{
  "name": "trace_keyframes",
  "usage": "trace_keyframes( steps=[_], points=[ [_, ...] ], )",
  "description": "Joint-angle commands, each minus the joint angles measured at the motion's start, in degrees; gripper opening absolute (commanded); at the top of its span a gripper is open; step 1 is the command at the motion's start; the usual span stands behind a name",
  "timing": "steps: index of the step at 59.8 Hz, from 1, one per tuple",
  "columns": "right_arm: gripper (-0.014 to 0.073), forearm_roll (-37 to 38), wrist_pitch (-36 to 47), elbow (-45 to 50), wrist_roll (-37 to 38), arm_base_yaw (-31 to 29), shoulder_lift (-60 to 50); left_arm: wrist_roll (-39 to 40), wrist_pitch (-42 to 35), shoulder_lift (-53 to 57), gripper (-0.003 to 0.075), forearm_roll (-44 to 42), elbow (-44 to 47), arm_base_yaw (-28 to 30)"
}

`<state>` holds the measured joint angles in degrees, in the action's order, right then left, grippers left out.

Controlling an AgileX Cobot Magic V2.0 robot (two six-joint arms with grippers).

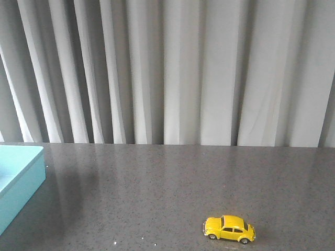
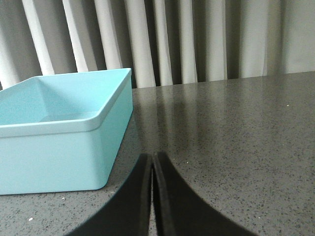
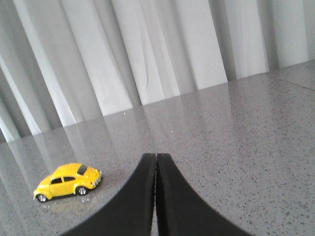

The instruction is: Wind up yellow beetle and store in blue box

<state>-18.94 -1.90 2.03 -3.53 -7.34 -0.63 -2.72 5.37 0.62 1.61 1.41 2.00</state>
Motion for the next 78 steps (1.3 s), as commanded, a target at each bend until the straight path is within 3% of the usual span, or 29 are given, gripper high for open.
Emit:
trace_keyframes(
  steps=[1,10,22,36,43,49,56,62,68,78],
  points=[
    [-0.0005,-0.9,5.1,-1.1,-0.1,-0.2,-0.5,0.5,-4.2,0.3,-0.0006,0.1,-0.8,-0.3],
    [-0.0004,3.1,1.2,-7.5,-1.7,-0.2,0.6,0.5,-4.2,0.3,-0.0006,0.1,-0.8,-0.3],
    [-0.0004,5.0,-12.5,-22.5,-3.3,-0.2,9.2,0.5,-4.2,0.3,-0.0006,0.1,-0.8,-0.3],
    [0.0010,4.7,-10.9,-29.3,-2.9,-0.2,14.8,0.5,-4.2,0.3,-0.0006,0.1,-0.8,-0.3],
    [0.0102,3.6,-19.3,-34.4,-6.2,-0.2,20.0,0.5,-4.2,0.3,-0.0006,0.1,-0.8,-0.3],
    [0.0267,-0.1,-23.1,-39.1,-11.0,-0.2,24.5,0.5,-4.2,0.3,-0.0006,0.1,-0.8,-0.3],
    [0.0514,-5.2,-21.3,-42.4,-13.9,-0.2,28.8,0.5,-4.2,0.3,-0.0006,0.1,-0.8,-0.3],
    [0.0622,-5.7,-16.6,-42.4,-14.0,-0.2,30.8,0.5,-4.2,0.3,-0.0006,0.1,-0.8,-0.3],
    [0.0633,-5.6,-17.0,-43.7,-14.0,-0.2,33.1,0.5,-4.2,0.3,-0.0006,0.1,-0.8,-0.3],
    [0.0591,-5.8,-29.1,-55.2,-14.2,-0.2,42.3,0.5,-4.2,0.3,-0.0006,0.1,-0.8,-0.3]
  ],
)
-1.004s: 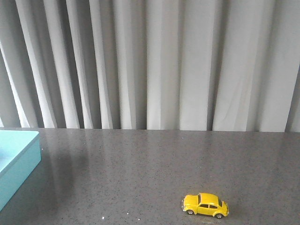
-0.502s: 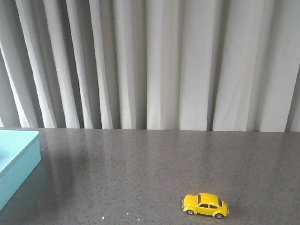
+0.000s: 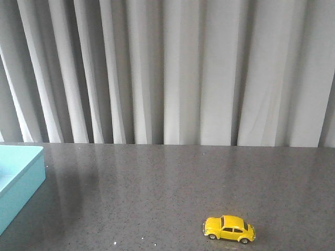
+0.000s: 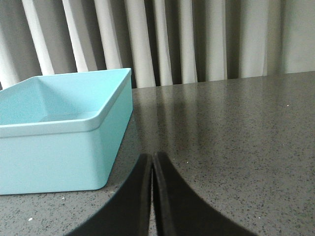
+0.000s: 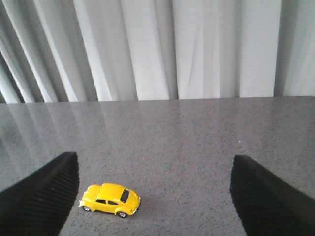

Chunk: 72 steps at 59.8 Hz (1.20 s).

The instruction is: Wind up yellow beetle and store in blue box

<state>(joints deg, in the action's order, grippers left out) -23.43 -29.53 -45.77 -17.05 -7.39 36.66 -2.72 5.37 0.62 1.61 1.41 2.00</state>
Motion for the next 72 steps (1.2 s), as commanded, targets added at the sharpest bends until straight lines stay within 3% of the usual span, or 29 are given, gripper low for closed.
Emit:
trace_keyframes(
  steps=[1,13,23,31,38,45,56,72],
  points=[
    [0.0584,-1.4,-3.1,-8.6,-0.8,-0.1,6.4,0.5,-4.2,0.3,-0.0006,0.1,-0.8,-0.3],
    [0.0561,-10.2,-19.3,-26.9,-0.9,-0.1,22.4,0.5,-4.2,0.3,-0.0006,0.1,-0.8,-0.3],
    [0.0561,-13.9,-26.3,-38.4,0.7,1.8,34.7,0.5,-4.2,0.3,-0.0006,0.1,-0.8,-0.3],
    [0.0561,-5.2,-26.4,-44.7,9.4,11.9,42.9,0.5,-4.2,0.3,-0.0006,0.1,-0.8,-0.3],
    [0.0561,12.9,-26.8,-47.4,25.4,20.0,49.1,0.5,-4.2,0.3,-0.0006,0.1,-0.8,-0.3],
    [0.0561,24.5,-27.6,-47.3,36.0,24.4,54.7,0.5,-4.2,0.3,-0.0006,0.1,-0.8,-0.3],
    [0.0561,28.6,-27.6,-47.3,42.3,27.9,62.4,0.5,-4.2,0.3,-0.0006,0.1,-0.8,-0.3],
    [0.0561,34.5,-27.3,-47.3,47.6,27.7,68.4,0.5,-4.2,0.3,-0.0006,0.1,-0.8,-0.3]
  ],
)
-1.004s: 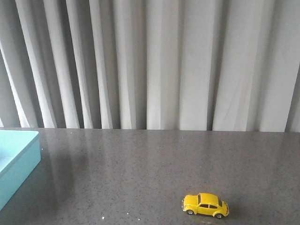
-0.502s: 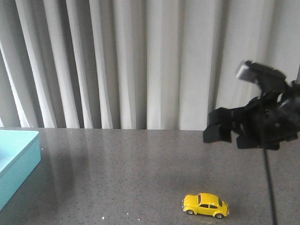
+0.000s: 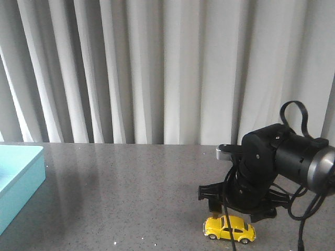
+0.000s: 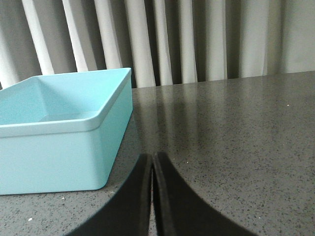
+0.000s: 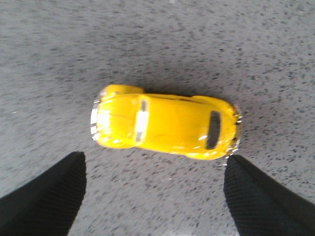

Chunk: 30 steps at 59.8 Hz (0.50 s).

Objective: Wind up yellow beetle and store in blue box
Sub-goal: 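Lower the right gripper down onto the yellow toy car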

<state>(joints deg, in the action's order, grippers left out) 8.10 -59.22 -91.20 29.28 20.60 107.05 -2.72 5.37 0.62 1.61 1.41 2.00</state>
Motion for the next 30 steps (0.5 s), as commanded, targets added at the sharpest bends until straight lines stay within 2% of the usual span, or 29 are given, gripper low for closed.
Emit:
trace_keyframes(
  steps=[1,15,30],
  points=[
    [0.0561,3.1,2.5,-1.9,1.3,-0.3,-2.0,0.5,-4.2,0.3,-0.0006,0.1,-0.8,-0.3],
    [0.0561,6.7,2.9,-2.3,2.8,-0.3,0.5,0.5,-4.2,0.3,-0.0006,0.1,-0.8,-0.3],
    [0.0531,6.4,2.1,-4.6,2.9,-0.3,3.6,0.5,-4.2,0.3,-0.0006,0.1,-0.8,-0.3]
  ],
)
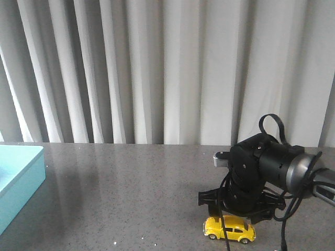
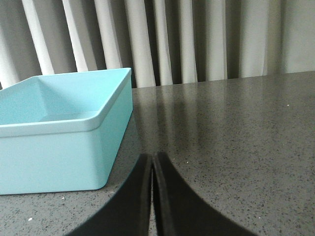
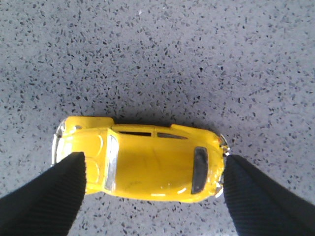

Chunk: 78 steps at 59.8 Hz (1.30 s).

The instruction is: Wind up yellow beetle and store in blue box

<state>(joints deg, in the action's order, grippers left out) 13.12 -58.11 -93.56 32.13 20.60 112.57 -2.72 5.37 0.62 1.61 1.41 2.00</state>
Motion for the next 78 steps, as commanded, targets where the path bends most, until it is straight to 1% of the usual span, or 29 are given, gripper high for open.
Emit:
trace_keyframes(
  steps=[1,13,22,28,43,52,60,78],
  points=[
    [0.0524,1.4,0.8,-2.2,0.1,-0.3,-1.7,0.5,-4.2,0.3,-0.0006,0.1,-0.8,-0.3],
    [0.0412,1.5,-2.7,-2.2,-0.3,-0.3,0.9,0.5,-4.2,0.3,-0.0006,0.1,-0.8,-0.3],
    [0.0326,1.6,-6.0,-2.2,-3.0,-0.3,2.2,0.5,-4.2,0.3,-0.0006,0.1,-0.8,-0.3],
    [0.0299,1.7,-8.6,-2.2,-3.9,-0.3,3.3,0.5,-4.2,0.3,-0.0006,0.1,-0.8,-0.3],
    [0.0294,1.8,-15.6,-2.1,-8.0,-1.2,7.1,0.5,-4.2,0.3,-0.0006,0.1,-0.8,-0.3],
    [0.0294,3.1,-15.7,-0.3,-9.7,-3.9,7.2,0.5,-4.2,0.3,-0.0006,0.1,-0.8,-0.3],
    [0.0294,3.5,-15.7,3.9,-12.1,-7.2,7.2,0.5,-4.3,0.3,-0.0006,0.1,-0.8,-0.3],
    [0.0294,12.6,-15.1,13.9,-12.2,-14.1,6.9,0.5,-4.3,0.3,-0.0006,0.1,-0.8,-0.3]
  ],
)
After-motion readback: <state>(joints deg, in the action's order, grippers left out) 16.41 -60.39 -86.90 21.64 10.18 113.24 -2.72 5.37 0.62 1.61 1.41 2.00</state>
